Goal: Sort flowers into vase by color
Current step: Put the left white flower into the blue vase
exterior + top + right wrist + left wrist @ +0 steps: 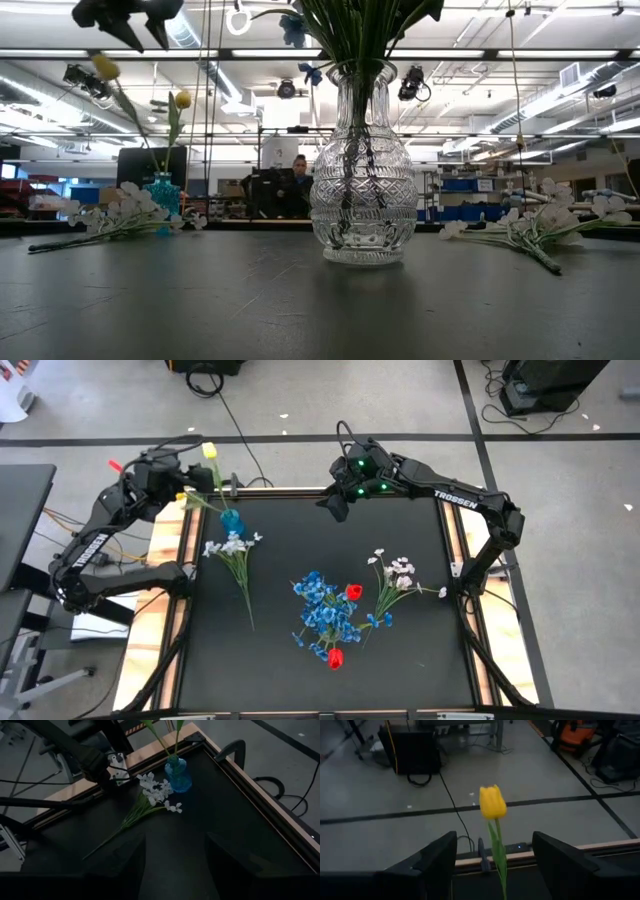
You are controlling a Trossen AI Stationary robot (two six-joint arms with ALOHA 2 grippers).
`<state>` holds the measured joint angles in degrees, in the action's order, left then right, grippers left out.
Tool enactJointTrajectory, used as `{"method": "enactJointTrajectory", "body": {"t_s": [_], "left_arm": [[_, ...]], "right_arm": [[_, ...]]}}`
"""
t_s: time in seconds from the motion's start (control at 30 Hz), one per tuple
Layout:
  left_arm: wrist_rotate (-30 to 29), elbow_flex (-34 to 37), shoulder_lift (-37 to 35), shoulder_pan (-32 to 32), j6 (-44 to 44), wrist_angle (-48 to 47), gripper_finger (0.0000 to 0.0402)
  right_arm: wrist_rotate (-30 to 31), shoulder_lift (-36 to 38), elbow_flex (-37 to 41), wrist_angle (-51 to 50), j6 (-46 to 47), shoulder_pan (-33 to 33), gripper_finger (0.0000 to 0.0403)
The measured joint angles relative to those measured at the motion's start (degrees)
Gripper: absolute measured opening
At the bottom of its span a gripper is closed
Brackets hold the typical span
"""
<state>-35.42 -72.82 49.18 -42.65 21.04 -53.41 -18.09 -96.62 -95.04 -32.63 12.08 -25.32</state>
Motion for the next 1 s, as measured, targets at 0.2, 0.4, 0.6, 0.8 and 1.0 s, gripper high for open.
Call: {"method": "enactJointTrajectory", "body": {"t_s": [0.2, 0.4, 0.6, 0.8, 1.0], "left_arm": [[6.0, -0.1, -0.1, 0.0, -2.4, 3.5, 0.0264], [12.4, -4.5, 0.0, 2.7, -2.2, 2.8, 0.0239], [13.1, -12.8, -0.2, 7.6, 1.2, -2.5, 0.0211], [21.6, -7.6, 0.2, 16.4, 5.0, -1.5, 0.0193], [22.2, 2.1, 2.0, 26.6, 9.8, 8.4, 0.0181]], "right_arm": [[0.3, 0.0, 0.0, 0.0, 0.0, -0.1, 0.0208], [0.4, 0.0, 0.0, -0.2, 1.2, -1.1, 0.0208], [1.0, 0.0, 0.0, 0.4, 0.2, -2.6, 0.0208], [1.1, 0.0, 0.0, 4.1, -5.3, -3.4, 0.0208], [2.4, 0.0, 0.0, 11.0, -2.2, -3.4, 0.0208]]}}
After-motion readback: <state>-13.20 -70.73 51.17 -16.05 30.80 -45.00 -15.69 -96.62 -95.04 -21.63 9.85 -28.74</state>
